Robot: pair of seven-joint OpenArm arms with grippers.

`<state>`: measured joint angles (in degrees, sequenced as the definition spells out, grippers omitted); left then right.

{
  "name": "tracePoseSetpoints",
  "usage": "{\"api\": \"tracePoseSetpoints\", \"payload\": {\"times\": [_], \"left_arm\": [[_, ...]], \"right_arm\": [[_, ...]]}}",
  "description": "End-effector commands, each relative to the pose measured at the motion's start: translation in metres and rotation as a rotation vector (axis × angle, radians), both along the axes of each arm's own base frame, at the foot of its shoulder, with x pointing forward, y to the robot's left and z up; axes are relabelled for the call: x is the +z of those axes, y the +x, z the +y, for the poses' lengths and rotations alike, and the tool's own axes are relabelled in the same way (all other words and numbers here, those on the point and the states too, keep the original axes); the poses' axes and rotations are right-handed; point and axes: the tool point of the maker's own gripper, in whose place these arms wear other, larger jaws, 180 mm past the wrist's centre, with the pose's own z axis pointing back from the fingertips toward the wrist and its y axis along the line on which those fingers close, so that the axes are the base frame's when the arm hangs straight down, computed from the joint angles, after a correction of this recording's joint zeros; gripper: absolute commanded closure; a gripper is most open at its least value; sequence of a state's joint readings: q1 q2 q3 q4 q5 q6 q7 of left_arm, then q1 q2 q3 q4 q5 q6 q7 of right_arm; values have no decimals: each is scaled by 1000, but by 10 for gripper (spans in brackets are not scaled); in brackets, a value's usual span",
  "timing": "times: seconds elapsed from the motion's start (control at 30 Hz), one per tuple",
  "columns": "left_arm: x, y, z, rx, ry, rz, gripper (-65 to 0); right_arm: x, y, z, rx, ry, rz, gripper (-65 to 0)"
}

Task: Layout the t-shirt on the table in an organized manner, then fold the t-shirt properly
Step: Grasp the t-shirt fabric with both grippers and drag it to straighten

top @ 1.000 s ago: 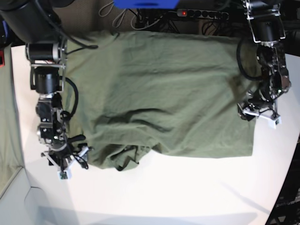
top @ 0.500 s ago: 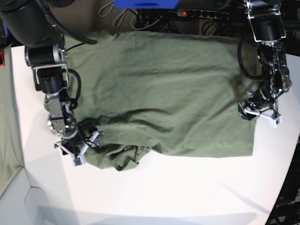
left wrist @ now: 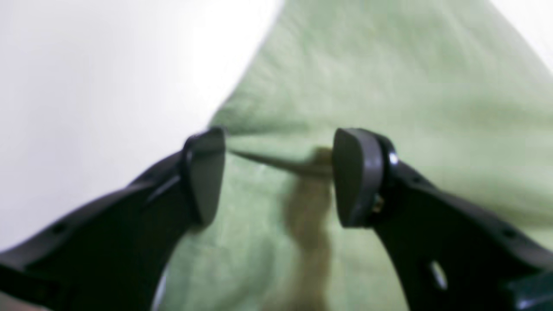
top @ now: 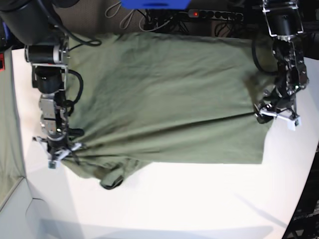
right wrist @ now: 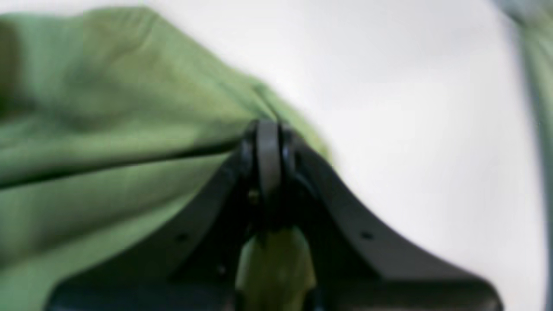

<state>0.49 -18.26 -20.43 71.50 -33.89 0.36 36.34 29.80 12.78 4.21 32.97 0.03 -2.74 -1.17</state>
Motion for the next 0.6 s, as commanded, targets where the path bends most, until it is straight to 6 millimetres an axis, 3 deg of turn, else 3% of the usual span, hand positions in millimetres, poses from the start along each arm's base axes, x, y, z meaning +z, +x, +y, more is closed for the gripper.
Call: {"api": "tracePoseSetpoints", "payload": {"times": [0.0, 0.07, 0.17, 0.3, 0.47, 0.57], "left_arm": [[-15, -19, 6, 15, 7, 101, -394], [-17, -22, 6, 16, 7, 106, -394], [-13, -20, 5, 12, 7, 96, -394], [-2, -11, 2, 4, 6, 60, -394], [41, 12, -5, -34, 43, -62, -394], [78, 27, -13, -65, 75, -167, -394]], "right_arm": [[26, 10, -24, -67, -35, -73, 0], [27, 4, -39, -142, -2, -88, -1], [27, 3, -40, -152, 6, -87, -15], [41, 6, -35, -120, -24, -127, -135], [68, 4, -15, -61, -60, -221, -296], [90, 0, -9, -42, -81, -288, -309]]}}
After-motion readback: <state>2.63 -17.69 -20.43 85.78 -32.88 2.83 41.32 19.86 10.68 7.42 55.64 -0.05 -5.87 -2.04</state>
